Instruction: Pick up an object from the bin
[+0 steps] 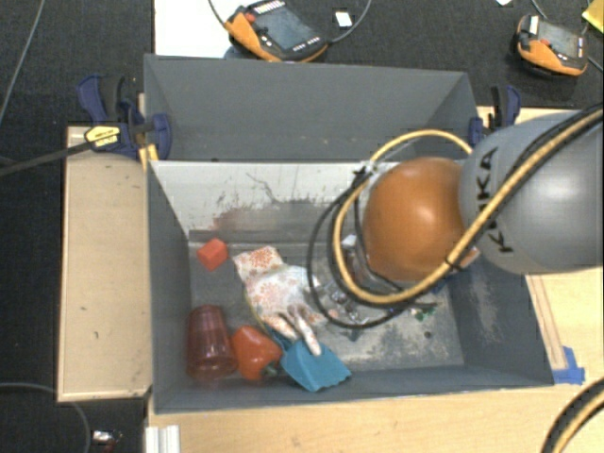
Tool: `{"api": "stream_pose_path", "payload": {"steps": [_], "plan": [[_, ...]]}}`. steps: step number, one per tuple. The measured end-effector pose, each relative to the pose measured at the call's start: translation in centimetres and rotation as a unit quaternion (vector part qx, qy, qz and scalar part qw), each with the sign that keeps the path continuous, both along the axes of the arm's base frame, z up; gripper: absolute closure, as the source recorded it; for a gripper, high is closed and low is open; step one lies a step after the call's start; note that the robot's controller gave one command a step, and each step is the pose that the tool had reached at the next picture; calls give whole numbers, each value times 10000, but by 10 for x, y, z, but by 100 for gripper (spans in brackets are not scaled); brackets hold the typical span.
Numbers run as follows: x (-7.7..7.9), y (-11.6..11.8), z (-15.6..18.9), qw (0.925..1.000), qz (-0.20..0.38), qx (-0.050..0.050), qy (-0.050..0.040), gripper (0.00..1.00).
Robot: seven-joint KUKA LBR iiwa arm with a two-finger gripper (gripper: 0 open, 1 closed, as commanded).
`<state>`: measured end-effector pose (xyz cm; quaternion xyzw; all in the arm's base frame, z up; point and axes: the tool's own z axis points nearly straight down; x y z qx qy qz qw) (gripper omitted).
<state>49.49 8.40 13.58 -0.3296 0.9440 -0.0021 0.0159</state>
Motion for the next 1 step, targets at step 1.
{"api": "stream_pose_path", "payload": {"steps": [1], "plan": [[1,2,23,10000,-2,-7,83,100]]}}
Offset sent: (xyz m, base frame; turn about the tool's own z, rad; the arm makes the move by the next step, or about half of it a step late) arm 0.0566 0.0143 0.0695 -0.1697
